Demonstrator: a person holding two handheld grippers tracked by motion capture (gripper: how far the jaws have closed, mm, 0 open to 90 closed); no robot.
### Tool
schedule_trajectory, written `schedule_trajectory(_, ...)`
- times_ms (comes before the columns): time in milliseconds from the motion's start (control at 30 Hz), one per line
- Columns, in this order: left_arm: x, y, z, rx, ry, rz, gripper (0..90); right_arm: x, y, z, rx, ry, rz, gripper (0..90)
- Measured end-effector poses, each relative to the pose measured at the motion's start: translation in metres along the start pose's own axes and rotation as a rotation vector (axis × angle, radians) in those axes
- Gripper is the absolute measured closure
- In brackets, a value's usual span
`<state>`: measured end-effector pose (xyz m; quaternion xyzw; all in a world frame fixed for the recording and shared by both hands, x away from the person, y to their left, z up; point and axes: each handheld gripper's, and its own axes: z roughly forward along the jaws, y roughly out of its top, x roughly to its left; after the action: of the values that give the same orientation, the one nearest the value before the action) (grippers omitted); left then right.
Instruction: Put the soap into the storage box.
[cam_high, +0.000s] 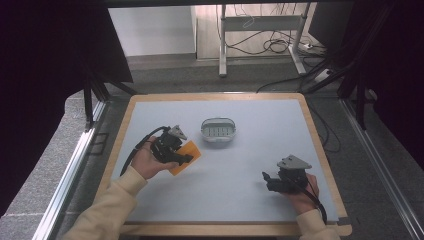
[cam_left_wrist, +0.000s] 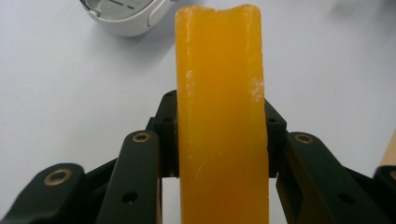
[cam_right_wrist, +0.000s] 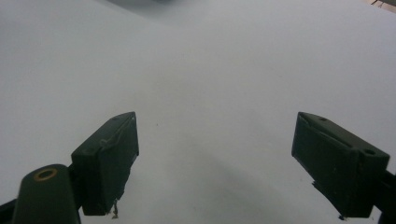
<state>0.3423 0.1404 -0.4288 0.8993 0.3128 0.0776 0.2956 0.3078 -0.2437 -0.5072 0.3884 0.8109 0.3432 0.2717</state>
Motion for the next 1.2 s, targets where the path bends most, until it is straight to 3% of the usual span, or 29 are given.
schedule_trajectory(367,0.006,0.018,0.007,0.033,-0.012,0.049,62.5,0.000,0.000,0.000,0.005,0.004,0.004,15.1)
schedule_trajectory(1200,0.029,0.041,0.021,0.067,0.005,0.083,62.5,-0.001,-0.001,0.001,0.012,-0.001,0.008,15.1)
